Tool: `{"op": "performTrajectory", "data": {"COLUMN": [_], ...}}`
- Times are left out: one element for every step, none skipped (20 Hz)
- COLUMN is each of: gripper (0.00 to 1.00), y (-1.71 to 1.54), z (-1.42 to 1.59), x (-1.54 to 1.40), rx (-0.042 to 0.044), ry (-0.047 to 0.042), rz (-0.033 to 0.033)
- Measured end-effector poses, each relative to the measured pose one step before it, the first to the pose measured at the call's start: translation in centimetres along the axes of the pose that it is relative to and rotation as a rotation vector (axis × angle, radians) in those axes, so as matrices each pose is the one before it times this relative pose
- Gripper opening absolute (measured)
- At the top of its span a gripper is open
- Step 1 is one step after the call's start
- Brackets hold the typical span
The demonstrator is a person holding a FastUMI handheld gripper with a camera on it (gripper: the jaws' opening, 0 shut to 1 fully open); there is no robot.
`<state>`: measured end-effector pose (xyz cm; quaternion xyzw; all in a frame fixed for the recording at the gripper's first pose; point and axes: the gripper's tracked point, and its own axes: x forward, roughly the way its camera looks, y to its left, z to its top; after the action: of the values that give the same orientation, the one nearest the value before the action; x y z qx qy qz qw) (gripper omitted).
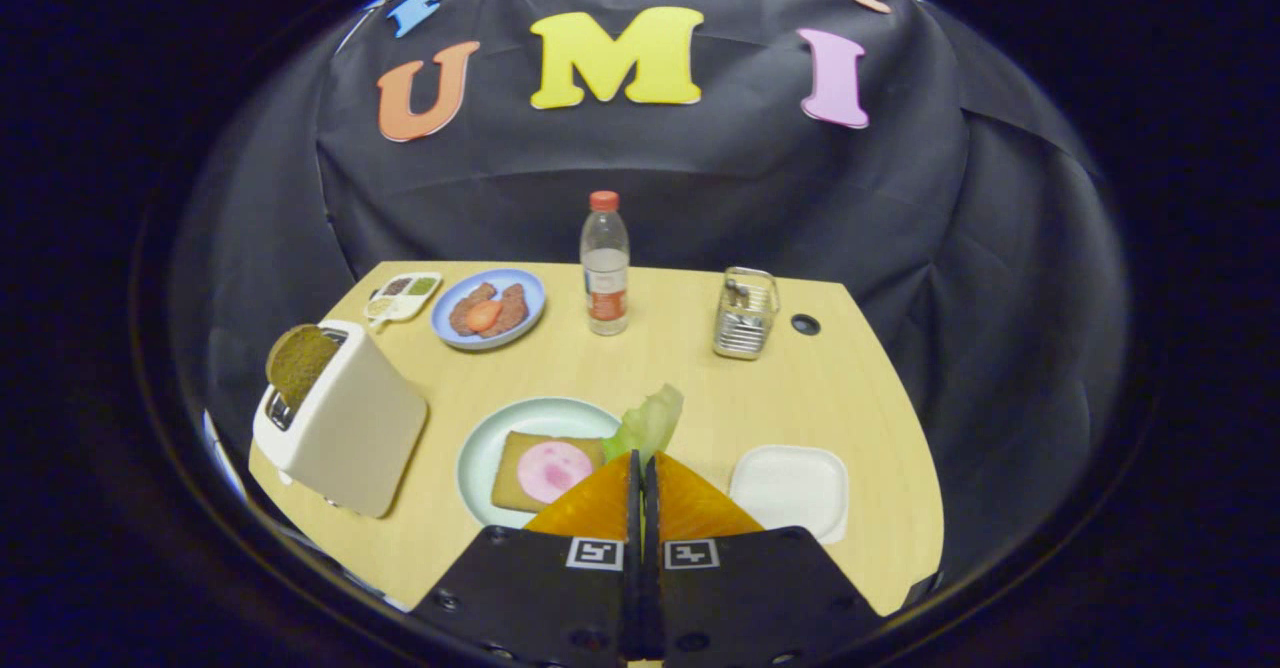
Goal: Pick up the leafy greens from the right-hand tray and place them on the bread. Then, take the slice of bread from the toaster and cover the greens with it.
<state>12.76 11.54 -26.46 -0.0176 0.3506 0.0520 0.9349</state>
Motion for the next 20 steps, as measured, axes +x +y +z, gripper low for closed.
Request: {"op": "performTrajectory", "data": {"gripper": [0.00,0.00,0.01,0.00,0.00,0.00,0.00,0.01,0.00,0.00,0.01,0.00,0.00,0.00,0.02,0.02,0.02,0.02,0.02,0.02], "y": [1.605,1.362,1.391,1.507,1.650,1.366,1.194,0.894,0.340,0.317,-0.412,-0.868,-0.861,-0.832,-0.894,-1.300,-1.248,-0.933,-0.732,-0.366], "z": [0.175,0.031,0.037,-0.081,-0.100,-0.052,0.040,-0.214,-0.282,-0.508,-0.533,-0.383,-0.373,-0.670,-0.526,-0.266,-0.270,-0.303,-0.031,0.063], "x": [0.167,0.163,0.261,0.386,0.373,0.335,0.498,0.707,0.896,1.059,1.056,1.010,1.119,1.197,0.884,0.862,0.719,0.545,0.457,0.250], "rx": [-0.00745,-0.00595,0.00318,0.00665,0.00789,0.01194,0.01582,0.01060,0.00670,0.00480,-0.00341,-0.00223,0.00863,0.01075,0.00890,0.01314,0.01331,0.00437,0.00033,-0.00389], "ry": [0.00373,0.00398,0.00491,0.00923,0.01112,0.01015,0.00954,0.00776,0.01617,0.01615,0.01716,0.00798,0.00778,0.01500,0.02219,0.01473,0.01252,0.01168,0.00776,-0.00453], "rz": [0.01304,0.00756,0.00894,0.02087,0.02619,0.02114,0.01799,0.00632,-0.00103,0.00098,-0.01147,-0.01903,-0.01263,-0.01037,-0.00541,-0.02134,-0.02059,-0.01482,-0.00604,0.00451]}}
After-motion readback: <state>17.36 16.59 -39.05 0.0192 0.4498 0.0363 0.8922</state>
